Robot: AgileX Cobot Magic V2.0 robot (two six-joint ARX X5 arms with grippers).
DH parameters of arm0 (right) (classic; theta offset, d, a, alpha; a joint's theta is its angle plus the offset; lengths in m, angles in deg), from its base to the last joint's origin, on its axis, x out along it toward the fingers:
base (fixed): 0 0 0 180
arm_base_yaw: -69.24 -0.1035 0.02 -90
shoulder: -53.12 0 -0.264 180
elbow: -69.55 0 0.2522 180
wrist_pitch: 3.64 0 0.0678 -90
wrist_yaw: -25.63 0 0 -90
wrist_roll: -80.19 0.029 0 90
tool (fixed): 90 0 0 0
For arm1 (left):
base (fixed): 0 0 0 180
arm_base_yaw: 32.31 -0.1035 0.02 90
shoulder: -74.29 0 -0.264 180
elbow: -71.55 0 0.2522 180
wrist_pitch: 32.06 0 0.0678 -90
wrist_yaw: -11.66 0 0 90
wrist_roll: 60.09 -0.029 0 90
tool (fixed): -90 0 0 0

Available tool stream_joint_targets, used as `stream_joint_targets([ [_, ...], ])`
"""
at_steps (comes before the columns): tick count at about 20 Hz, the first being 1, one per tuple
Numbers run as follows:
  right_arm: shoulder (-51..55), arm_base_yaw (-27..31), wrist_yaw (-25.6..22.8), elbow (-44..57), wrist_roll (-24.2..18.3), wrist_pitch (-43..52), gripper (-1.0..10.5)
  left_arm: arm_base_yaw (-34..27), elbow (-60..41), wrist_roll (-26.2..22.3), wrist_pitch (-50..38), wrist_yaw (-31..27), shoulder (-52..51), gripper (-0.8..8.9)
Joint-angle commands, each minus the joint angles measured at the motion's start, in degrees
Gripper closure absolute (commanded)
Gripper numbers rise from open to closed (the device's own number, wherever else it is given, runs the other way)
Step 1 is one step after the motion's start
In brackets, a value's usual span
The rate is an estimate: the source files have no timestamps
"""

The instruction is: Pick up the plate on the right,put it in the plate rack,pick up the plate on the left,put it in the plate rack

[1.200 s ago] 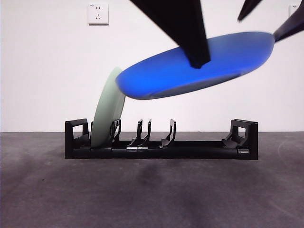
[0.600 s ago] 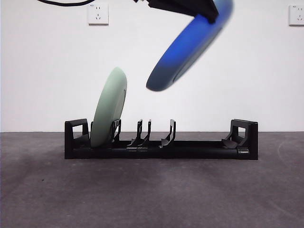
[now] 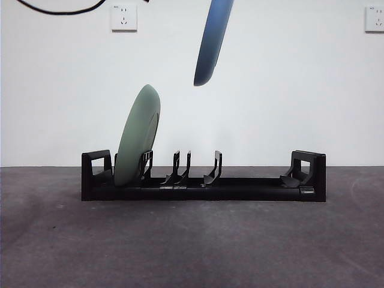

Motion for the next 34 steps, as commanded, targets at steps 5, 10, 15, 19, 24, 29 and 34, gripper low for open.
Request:
stream_joint_targets([
  [5, -1.7, 0.0, -0.2, -0.1, -0.4, 0.9, 6.0, -5.1, -0.3, 14.0, -10.2, 5.2, 6.0, 8.23],
  [10, -3.4, 0.0, -0.1, -0.1, -0.4, 1.0, 6.0, -6.5, -0.3, 15.5, -12.1, 6.6, 10.0, 8.23],
  [15, -5.1, 0.0, -0.1, -0.1, -0.4, 1.1, 6.0, -6.5, -0.3, 15.3, -12.4, 6.5, 12.2, 8.23],
  [19, -6.4, 0.0, -0.1, -0.1, -0.4, 1.4, 6.0, -6.6, -0.3, 15.3, -12.4, 6.2, 14.0, 8.23],
  [24, -7.5, 0.0, 0.2, -0.1, -0.4, 2.4, 6.0, -6.8, -0.3, 15.1, -12.4, 5.8, 16.1, 8.23],
  [29, -7.9, 0.0, 0.2, -0.1, -0.4, 3.5, 6.0, -6.8, -0.3, 15.0, -12.1, 4.4, 18.1, 8.23],
  [34, -8.1, 0.0, 0.2, -0.1, -0.4, 4.1, 6.0, -6.6, -0.3, 12.2, -10.0, 1.4, 18.6, 8.22],
])
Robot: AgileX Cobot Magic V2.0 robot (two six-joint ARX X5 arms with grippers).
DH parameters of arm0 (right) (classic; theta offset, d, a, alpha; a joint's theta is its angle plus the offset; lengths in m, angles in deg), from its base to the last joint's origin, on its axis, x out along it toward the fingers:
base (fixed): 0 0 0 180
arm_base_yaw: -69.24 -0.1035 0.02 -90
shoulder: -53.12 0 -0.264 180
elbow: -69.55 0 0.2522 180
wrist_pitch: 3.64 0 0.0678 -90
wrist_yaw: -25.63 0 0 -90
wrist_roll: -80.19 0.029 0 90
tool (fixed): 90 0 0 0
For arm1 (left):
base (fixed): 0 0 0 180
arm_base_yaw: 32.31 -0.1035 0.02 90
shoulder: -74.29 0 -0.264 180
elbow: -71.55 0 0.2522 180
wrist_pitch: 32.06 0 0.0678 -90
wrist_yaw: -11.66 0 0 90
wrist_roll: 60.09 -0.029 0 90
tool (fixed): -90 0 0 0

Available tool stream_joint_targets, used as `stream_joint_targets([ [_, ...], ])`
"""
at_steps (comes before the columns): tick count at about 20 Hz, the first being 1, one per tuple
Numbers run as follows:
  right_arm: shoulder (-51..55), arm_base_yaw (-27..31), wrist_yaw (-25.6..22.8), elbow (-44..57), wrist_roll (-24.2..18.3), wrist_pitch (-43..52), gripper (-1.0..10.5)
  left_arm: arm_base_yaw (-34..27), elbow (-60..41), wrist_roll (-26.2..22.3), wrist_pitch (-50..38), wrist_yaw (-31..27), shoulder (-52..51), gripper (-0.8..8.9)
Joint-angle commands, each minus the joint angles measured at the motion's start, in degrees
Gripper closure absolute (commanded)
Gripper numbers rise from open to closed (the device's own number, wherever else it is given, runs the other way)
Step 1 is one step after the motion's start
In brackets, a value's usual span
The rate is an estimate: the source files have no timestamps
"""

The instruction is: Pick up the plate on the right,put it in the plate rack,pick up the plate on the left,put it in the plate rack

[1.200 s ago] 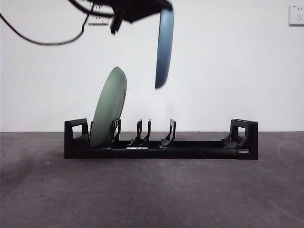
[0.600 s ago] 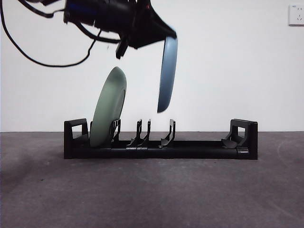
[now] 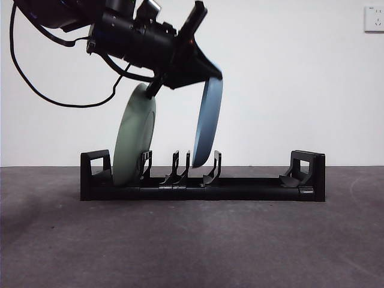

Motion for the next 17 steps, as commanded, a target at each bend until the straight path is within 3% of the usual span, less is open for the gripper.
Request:
stream_joint_targets([
  [1, -0.3, 0.0, 0.0, -0.1, -0.3, 0.5, 6.0, 0.3, -0.3, -3.7, 0.3, -1.4, 0.5, 8.21],
  [17, -1.6, 0.0, 0.0, -0.1, -0.2, 0.7, 6.0, 4.1, -0.3, -19.5, 11.5, -4.7, 0.5, 8.13],
])
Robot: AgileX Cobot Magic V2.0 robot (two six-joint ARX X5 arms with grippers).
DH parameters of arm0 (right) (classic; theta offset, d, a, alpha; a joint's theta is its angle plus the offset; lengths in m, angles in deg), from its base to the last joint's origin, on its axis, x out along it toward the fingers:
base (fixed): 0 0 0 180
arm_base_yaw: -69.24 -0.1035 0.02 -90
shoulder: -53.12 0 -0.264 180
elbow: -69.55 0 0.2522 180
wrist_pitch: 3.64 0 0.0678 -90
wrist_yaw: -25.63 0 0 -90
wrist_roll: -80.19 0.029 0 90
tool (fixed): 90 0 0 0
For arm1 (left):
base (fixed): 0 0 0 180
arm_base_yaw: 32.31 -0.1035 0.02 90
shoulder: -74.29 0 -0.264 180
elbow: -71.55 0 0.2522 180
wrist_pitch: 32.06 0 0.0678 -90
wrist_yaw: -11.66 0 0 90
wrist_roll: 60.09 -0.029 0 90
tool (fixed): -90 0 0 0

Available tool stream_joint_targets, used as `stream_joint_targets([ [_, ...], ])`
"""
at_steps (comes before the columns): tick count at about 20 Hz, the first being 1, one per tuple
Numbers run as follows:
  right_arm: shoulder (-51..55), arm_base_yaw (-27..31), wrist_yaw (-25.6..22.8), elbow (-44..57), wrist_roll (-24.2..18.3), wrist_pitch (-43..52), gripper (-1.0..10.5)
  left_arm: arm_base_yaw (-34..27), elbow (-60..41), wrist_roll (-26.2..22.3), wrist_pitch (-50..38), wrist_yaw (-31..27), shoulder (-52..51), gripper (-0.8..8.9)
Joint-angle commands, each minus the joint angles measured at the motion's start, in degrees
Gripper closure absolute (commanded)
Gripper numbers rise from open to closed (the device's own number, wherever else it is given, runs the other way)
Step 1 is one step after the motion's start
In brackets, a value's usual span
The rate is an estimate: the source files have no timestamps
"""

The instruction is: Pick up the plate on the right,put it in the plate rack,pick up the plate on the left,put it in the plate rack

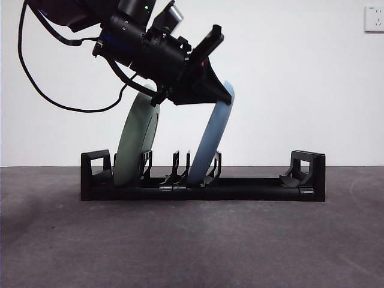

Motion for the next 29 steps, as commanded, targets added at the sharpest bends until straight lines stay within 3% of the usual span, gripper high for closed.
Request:
stream_joint_targets([
  [1, -0.1, 0.0, 0.0, -0.1, -0.2, 0.4, 6.0, 0.3, -0.3, -4.2, 1.3, -2.1, 0.5, 8.13],
  [6, -0.1, 0.0, 0.1, -0.1, 0.0, 0.4, 6.0, 0.4, -0.3, -5.3, 2.6, -2.4, 0.5, 7.86],
  [11, -0.1, 0.0, 0.1, -0.1, 0.0, 0.3, 6.0, 0.4, -0.3, -5.2, 2.5, -4.0, 0.5, 5.53],
  [21, -0.1, 0.0, 3.0, -0.1, 0.4, 0.0, 6.0, 1.5, -0.3, -5.2, 3.0, -1.5, -0.6, 5.20],
  [25, -0.1, 0.0, 3.0, -0.1, 0.3, -0.1, 6.1, 3.3, -0.3, -5.3, 4.5, -1.5, -3.5, 5.38],
  [26, -0.1, 0.0, 3.1, -0.1, -0.2, -0.2, 6.5, 3.8, -0.3, -5.3, 5.5, -1.5, -4.9, 5.97],
  [28, -0.1, 0.0, 3.1, -0.1, -2.0, -0.8, 8.4, 4.3, -0.3, -7.2, 8.0, -1.2, -7.6, 8.38],
  [29, -0.1, 0.0, 3.1, -0.1, -2.8, -1.3, 9.6, 4.6, -0.3, -8.9, 9.5, -1.2, -9.5, 8.14],
])
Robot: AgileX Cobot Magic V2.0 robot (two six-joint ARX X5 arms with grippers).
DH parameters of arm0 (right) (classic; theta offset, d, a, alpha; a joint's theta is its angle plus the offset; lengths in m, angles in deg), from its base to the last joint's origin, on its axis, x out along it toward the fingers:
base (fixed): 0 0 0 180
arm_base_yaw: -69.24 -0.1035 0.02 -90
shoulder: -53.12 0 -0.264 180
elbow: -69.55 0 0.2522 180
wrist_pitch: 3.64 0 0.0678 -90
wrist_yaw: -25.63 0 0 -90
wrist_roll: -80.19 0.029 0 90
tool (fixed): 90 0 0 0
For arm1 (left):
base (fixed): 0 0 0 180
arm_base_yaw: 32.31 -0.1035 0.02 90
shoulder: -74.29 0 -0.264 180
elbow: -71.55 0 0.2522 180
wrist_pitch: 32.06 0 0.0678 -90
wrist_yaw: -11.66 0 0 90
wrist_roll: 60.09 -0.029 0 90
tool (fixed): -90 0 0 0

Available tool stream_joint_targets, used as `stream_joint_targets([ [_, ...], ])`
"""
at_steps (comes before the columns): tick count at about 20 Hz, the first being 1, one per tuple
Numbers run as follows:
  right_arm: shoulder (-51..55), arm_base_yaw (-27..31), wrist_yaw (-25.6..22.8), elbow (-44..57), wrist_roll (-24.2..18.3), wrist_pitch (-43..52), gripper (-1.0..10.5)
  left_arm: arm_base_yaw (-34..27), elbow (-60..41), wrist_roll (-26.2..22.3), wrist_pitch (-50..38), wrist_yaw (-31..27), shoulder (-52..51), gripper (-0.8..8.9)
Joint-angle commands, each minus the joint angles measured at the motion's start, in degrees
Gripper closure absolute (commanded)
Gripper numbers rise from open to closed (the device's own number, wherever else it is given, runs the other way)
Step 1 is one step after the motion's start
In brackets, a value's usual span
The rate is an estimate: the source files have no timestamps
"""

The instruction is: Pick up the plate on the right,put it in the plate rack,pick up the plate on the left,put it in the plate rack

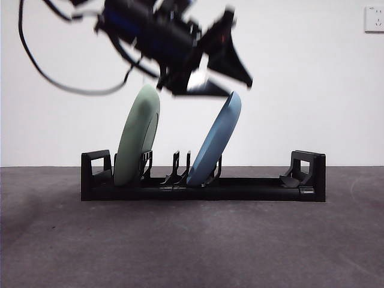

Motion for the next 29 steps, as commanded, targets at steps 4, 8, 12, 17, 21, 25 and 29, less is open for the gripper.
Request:
stream_joint_targets([
  [4, -0.1, 0.0, 0.1, -0.1, -3.0, -1.6, 9.5, 1.4, -0.3, -9.5, 9.4, -8.2, -12.0, 8.21],
  [8, 0.0, 0.0, 0.2, -0.1, -5.4, -2.2, 9.5, 1.8, -0.3, -13.6, 18.0, -20.2, -21.9, 8.21],
  [12, 1.3, -0.1, 0.1, 2.3, -5.6, -2.4, 9.6, -3.6, -1.1, -16.1, 30.8, -26.1, -34.6, 8.21],
  [17, 11.4, -2.2, 0.0, 14.1, -5.9, 4.0, 9.6, -15.3, -17.0, -15.8, 32.0, -26.0, -53.9, 8.21],
  [21, 20.1, -3.9, -0.4, 22.7, -5.4, 4.7, 9.6, -17.6, -30.8, -10.0, 30.2, -26.1, -68.8, 8.21],
  [25, 20.9, -3.7, -0.5, 23.9, 8.4, 4.3, 9.5, -17.5, -32.9, -7.2, 33.3, -25.9, -73.6, 8.16],
  [29, 20.7, -3.8, -0.6, 23.9, 13.8, 3.7, 9.5, -17.5, -32.9, -6.9, 35.8, -25.9, -72.7, 8.16],
])
